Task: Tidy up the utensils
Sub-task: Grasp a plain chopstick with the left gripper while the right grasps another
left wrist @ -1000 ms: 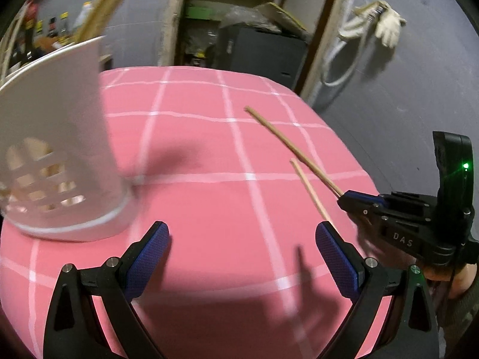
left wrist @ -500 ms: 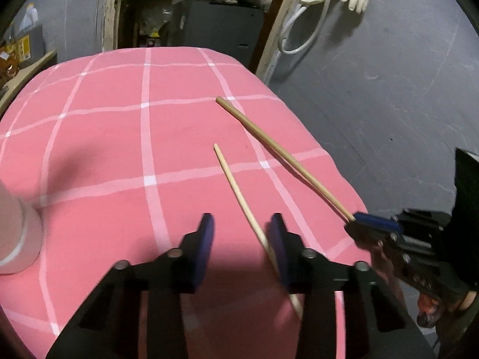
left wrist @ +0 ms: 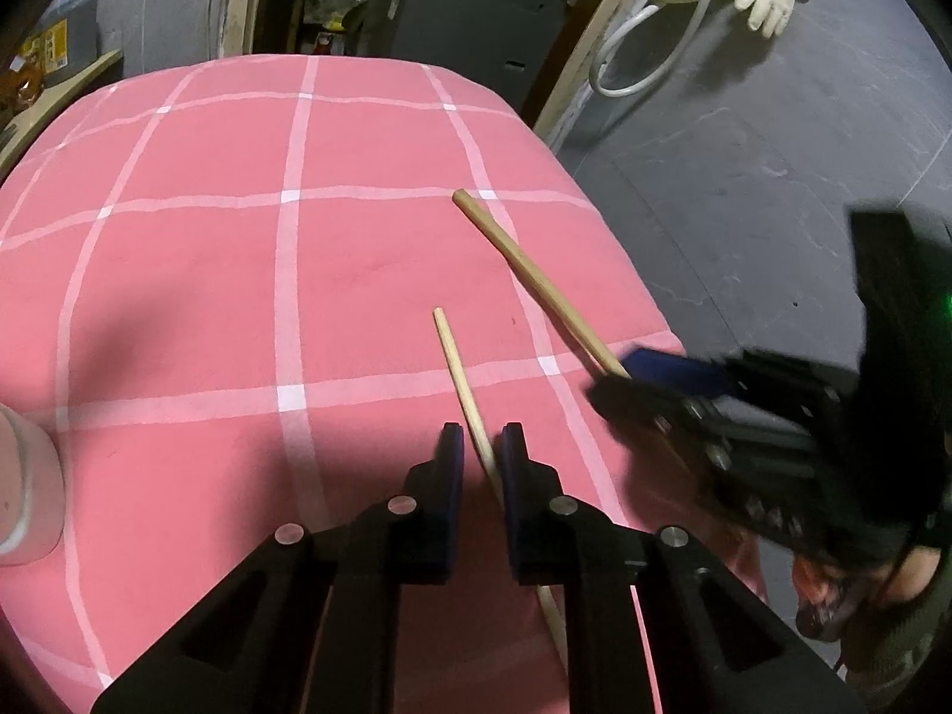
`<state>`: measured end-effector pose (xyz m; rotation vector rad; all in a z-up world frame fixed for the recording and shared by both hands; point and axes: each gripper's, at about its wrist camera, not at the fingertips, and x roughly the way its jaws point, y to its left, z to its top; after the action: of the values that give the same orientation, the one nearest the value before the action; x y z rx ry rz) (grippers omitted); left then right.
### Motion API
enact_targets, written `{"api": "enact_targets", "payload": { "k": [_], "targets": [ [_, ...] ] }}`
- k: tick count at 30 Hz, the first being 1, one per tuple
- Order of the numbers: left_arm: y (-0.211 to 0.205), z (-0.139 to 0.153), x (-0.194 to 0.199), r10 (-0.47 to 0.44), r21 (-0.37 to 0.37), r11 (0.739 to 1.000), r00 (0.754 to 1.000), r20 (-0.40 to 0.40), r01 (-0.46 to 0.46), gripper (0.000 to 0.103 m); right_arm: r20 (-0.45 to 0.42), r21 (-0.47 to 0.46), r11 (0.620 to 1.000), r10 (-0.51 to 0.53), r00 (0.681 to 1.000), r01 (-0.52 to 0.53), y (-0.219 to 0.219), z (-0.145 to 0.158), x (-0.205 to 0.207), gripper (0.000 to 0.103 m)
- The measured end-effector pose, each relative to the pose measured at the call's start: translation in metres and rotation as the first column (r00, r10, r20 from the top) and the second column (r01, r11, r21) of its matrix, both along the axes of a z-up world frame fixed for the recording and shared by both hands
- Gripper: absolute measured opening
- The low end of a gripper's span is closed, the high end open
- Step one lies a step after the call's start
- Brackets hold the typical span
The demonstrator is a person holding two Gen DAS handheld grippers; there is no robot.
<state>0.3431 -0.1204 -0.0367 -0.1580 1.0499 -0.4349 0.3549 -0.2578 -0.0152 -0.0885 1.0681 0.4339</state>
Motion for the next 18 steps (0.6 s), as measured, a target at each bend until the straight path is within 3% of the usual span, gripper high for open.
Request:
{"api": "enact_targets", "payload": {
  "k": [5,7,12,18],
  "targets": [
    [0.0,0.002,-0.003,0.006,-0.006,1.0,1.0,-0.009,-0.007,0.005,-0.04,0.009,1.0,0.001,0.999,-0.001,0.012,-0.002,0.022,0.024],
    [0.003,0.002,-0.003,0.01,-0.013,1.0,1.0,-0.013,-0.01,0.003,-0.037,-0.004,1.0,-0.015,0.999,0.015,0.012,-0.002,0.023,0.007],
    [0.004,0.004,-0.012,0.0,-0.019,1.0,1.0,-0.006,0.0,0.002,-0.043,0.054,0.997,-0.045,0.998,0.048,0.006,0.0,0.011,0.006],
    [0.018,0.017,-0.035,0.016,-0.052,0.999,0.998,0.058,-0.013,0.002,0.07,0.186,0.979,-0.092,0.993,0.078,-0.001,0.028,-0.025,0.005]
  ]
}}
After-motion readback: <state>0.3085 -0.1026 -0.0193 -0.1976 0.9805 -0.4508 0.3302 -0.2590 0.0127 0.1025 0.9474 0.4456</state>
